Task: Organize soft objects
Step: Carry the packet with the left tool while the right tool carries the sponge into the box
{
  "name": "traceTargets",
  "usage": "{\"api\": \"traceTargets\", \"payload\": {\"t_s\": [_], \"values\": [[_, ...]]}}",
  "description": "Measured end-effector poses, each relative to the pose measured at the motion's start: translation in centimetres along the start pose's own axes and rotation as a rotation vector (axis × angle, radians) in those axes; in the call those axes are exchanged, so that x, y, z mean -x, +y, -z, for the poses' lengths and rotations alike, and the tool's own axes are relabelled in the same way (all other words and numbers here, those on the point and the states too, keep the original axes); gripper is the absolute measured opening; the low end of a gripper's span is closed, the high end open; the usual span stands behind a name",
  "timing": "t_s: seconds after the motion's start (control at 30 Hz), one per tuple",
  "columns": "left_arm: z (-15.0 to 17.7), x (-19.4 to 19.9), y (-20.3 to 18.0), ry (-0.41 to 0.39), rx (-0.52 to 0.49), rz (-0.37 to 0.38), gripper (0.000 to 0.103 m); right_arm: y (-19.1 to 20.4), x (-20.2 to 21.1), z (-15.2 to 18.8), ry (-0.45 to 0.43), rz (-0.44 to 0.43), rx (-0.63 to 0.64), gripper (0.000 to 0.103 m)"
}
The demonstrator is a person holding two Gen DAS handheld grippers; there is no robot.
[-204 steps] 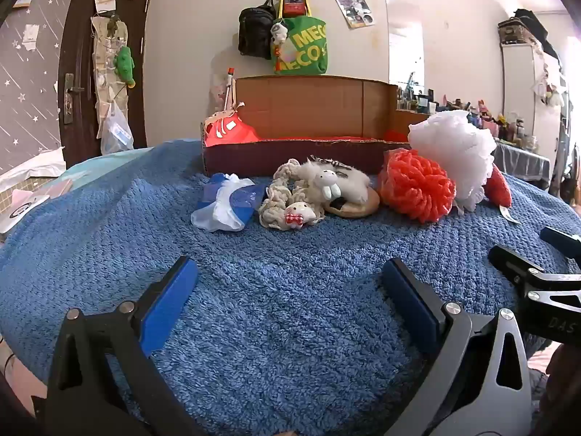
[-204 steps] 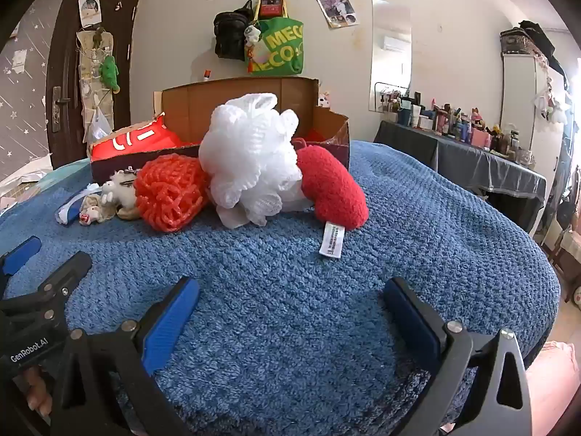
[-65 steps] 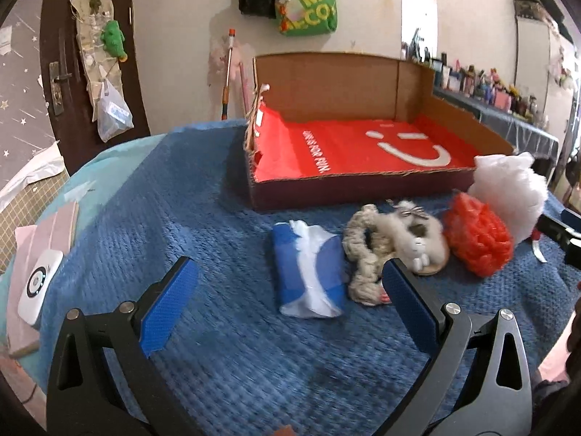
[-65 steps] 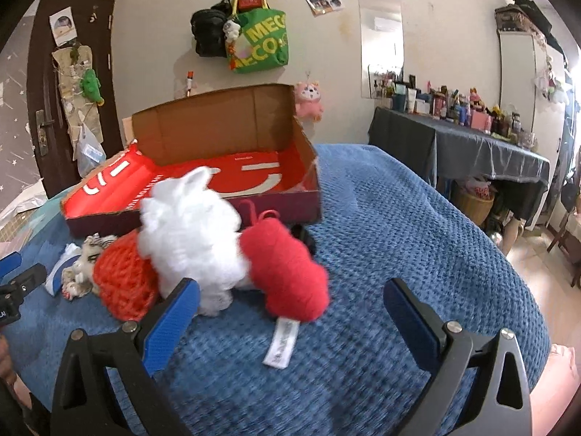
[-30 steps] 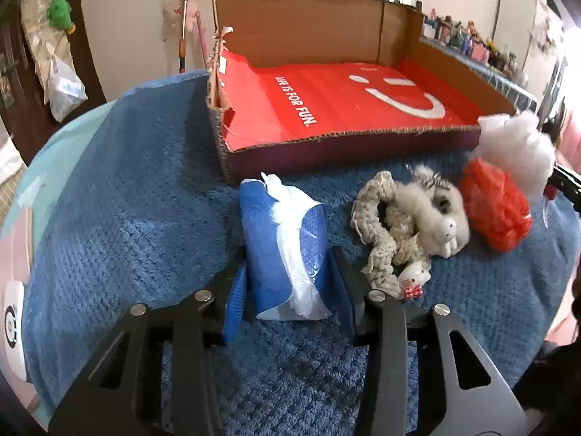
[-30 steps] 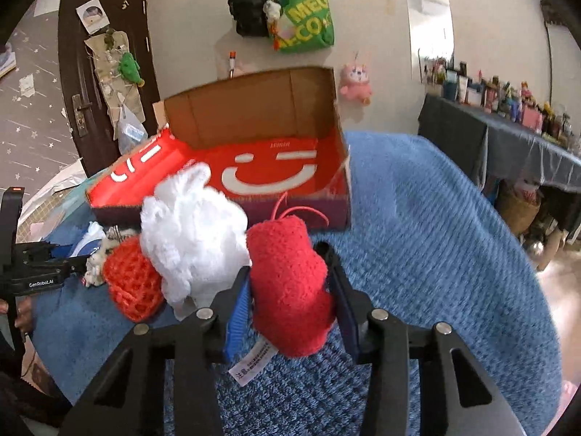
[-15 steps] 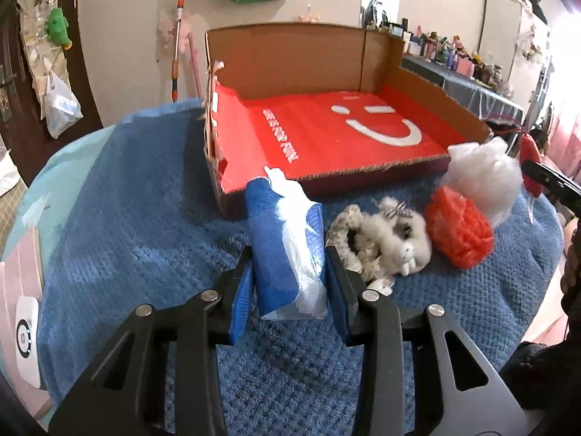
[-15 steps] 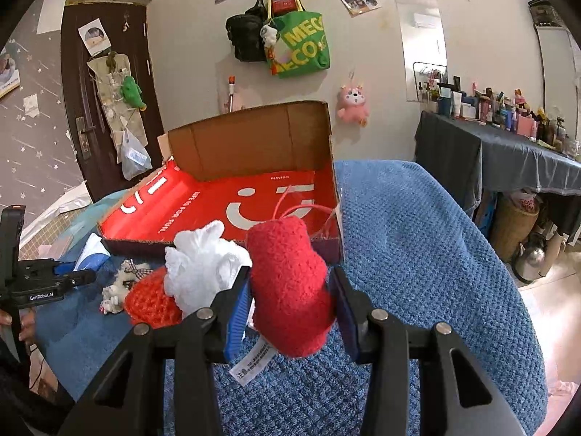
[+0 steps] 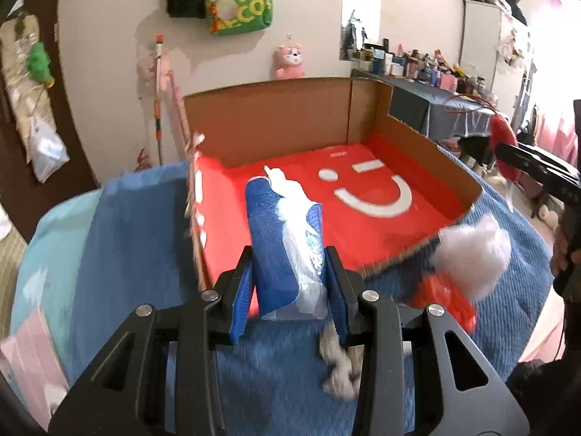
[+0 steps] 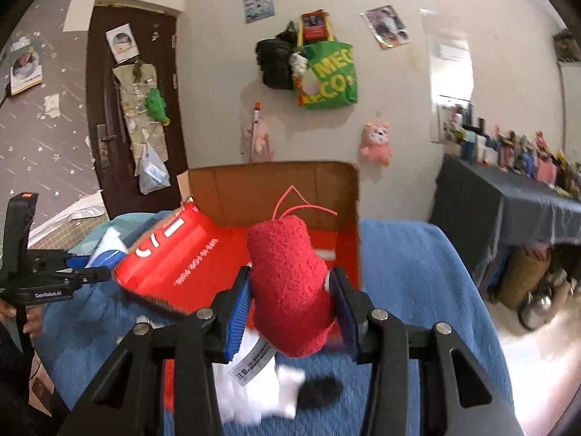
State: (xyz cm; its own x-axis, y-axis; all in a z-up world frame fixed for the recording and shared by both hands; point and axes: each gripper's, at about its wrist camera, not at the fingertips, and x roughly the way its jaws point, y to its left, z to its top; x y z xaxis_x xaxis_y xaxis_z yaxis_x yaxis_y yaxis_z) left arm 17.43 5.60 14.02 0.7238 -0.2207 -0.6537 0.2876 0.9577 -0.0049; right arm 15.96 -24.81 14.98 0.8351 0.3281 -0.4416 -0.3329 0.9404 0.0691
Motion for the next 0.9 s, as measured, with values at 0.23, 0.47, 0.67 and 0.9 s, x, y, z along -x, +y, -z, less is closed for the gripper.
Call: {"api": "traceTargets", "payload": {"t_s": [0.23, 0.47, 0.67, 0.9], "values": [[-5.1, -6.8, 1.0, 0.105, -0.016, -0.008, 0.035, 0.9, -7.4, -4.9, 0.096, -0.024, 0.096, 0.046], [-7.6, -14.0, 2.2, 0.247, 0.004, -0.015, 0.035, 1.4, -16.9, -6.8, 0.303, 0.024, 0.172, 0.046], [-8.4, -18.7, 3.5, 0.345, 0.025, -0.049, 0.035, 0.9, -23.6, -6.6, 0.495, 0.077, 0.193, 0.046], [-8.3, -21.1, 4.5, 0.428, 0.052, -0.081, 0.035, 0.7, -28.5, -5.7, 0.67, 0.14, 0.233, 0.046]]}}
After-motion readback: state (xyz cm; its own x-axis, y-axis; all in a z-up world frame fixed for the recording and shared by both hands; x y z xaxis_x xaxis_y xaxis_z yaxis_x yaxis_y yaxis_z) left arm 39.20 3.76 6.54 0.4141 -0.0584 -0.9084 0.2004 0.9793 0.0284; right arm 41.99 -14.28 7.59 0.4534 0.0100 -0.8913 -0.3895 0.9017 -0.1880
